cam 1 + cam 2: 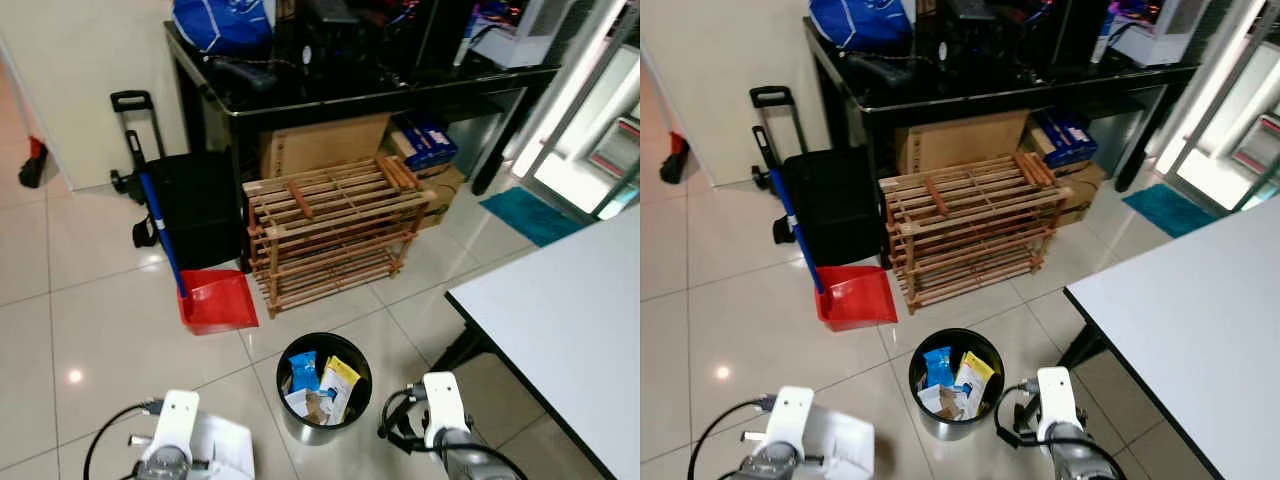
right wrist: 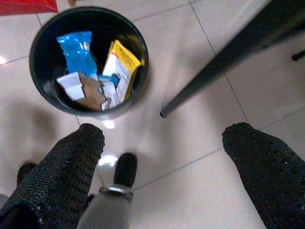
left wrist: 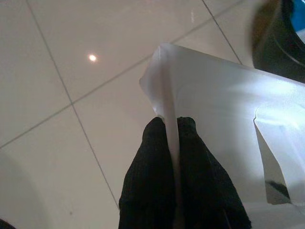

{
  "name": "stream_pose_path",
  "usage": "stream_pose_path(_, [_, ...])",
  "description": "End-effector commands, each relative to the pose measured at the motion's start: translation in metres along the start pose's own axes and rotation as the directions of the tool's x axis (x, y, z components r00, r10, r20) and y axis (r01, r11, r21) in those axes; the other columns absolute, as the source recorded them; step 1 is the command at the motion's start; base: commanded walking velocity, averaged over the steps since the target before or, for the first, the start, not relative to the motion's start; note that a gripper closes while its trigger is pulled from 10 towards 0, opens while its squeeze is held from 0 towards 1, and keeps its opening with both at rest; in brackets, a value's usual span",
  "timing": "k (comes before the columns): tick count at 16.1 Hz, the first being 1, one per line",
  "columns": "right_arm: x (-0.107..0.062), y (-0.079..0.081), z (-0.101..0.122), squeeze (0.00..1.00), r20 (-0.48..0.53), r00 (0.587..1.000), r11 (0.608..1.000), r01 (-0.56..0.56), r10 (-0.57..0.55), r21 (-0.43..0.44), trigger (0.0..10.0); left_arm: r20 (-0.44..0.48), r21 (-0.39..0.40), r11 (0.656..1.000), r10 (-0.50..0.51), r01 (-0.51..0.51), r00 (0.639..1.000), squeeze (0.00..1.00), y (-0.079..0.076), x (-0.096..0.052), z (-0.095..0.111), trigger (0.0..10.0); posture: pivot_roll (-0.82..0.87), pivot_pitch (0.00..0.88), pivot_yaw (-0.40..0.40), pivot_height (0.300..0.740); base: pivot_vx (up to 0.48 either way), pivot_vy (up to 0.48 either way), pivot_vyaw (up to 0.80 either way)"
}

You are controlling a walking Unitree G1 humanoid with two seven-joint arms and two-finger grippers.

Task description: Picking trash to rubbish bin

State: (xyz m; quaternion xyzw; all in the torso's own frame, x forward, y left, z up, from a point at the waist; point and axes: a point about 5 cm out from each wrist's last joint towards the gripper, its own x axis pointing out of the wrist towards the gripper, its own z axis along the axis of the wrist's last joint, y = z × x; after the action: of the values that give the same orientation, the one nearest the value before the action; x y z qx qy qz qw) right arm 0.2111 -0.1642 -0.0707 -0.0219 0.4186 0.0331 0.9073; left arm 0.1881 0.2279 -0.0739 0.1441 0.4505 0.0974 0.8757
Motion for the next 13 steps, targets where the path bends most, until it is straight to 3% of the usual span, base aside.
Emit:
stream_pose_path(1, [0.000, -0.004, 0.003, 0.00, 0.015, 1.000, 1.000, 0.017, -0.017, 0.009, 10.0, 0.054, -0.028, 0.999, 0.034, -0.032, 0.998, 0.00, 0.003, 0.001, 0.012, 10.0, 0.04, 0.039, -0.100, 0.740, 0.000, 0.000, 0.00])
stream_pose_path(4, [-0.001, -0.004, -0.001, 0.00, 0.007, 1.000, 1.000, 0.017, -0.017, 0.011, 10.0, 0.122, -0.065, 0.996, 0.074, -0.067, 0.990, 0.00, 0.008, 0.002, 0.024, 10.0, 0.03, 0.037, -0.097, 0.740, 0.000, 0.000, 0.00])
stream_pose_path(12, [-0.003, -0.006, -0.013, 0.00, -0.037, 0.999, 1.000, 0.021, -0.021, 0.008, 10.0, 0.093, -0.047, 0.996, 0.081, -0.077, 0.992, 0.00, 0.007, 0.001, 0.015, 10.0, 0.03, 0.036, -0.095, 0.740, 0.000, 0.000, 0.00])
stream_pose_path(13, [-0.003, -0.007, -0.014, 0.00, -0.044, 0.999, 1.000, 0.019, -0.019, 0.008, 10.0, 0.089, -0.045, 0.996, 0.080, -0.076, 0.993, 0.00, 0.007, 0.001, 0.013, 10.0, 0.03, 0.032, -0.096, 0.740, 0.000, 0.000, -0.80])
